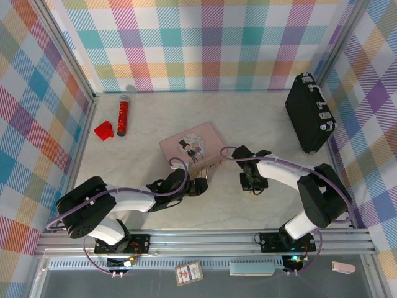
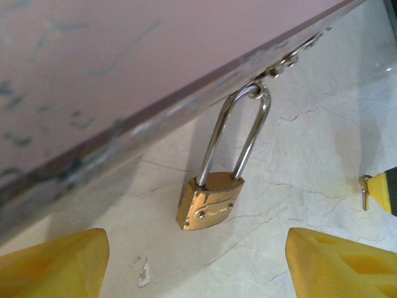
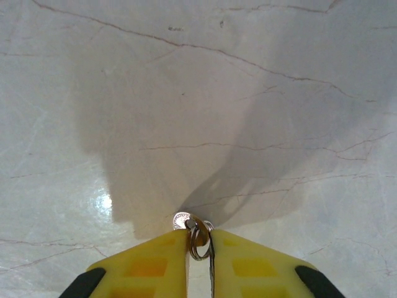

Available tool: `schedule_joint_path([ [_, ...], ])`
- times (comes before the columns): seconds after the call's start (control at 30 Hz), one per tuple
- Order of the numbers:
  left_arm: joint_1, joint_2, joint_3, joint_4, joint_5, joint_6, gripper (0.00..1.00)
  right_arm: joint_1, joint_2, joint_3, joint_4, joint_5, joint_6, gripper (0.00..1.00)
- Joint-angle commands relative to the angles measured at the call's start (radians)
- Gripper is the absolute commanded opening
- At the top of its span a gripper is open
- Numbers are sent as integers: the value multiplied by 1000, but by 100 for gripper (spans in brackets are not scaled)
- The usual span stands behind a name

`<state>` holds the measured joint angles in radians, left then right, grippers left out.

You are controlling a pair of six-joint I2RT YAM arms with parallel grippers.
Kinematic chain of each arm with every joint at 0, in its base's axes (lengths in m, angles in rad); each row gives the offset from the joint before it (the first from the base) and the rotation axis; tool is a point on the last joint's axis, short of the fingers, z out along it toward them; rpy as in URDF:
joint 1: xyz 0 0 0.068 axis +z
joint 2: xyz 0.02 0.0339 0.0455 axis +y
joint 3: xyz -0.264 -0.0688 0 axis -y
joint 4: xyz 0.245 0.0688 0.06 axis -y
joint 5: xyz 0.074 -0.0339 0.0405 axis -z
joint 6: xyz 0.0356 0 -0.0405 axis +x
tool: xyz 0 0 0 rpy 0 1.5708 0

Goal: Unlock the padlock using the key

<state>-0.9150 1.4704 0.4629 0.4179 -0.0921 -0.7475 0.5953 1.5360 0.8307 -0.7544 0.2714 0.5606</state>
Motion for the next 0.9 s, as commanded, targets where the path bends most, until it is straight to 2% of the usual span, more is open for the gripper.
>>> schedule_joint_path([
  [0.0, -5, -24, -15, -1, -22, 4, 75, 6, -15, 21, -41, 23, -4, 18],
  [0.4, -7, -56, -43, 2, -34, 2, 76, 6, 65, 58, -63, 37, -11, 17],
  [0.6, -5, -77, -51, -11, -45, 4, 77, 8, 58, 64, -88, 72, 7, 18],
  [0.87, -5, -73, -43, -13, -48, 5, 78, 8, 45, 55, -85, 77, 17, 8],
])
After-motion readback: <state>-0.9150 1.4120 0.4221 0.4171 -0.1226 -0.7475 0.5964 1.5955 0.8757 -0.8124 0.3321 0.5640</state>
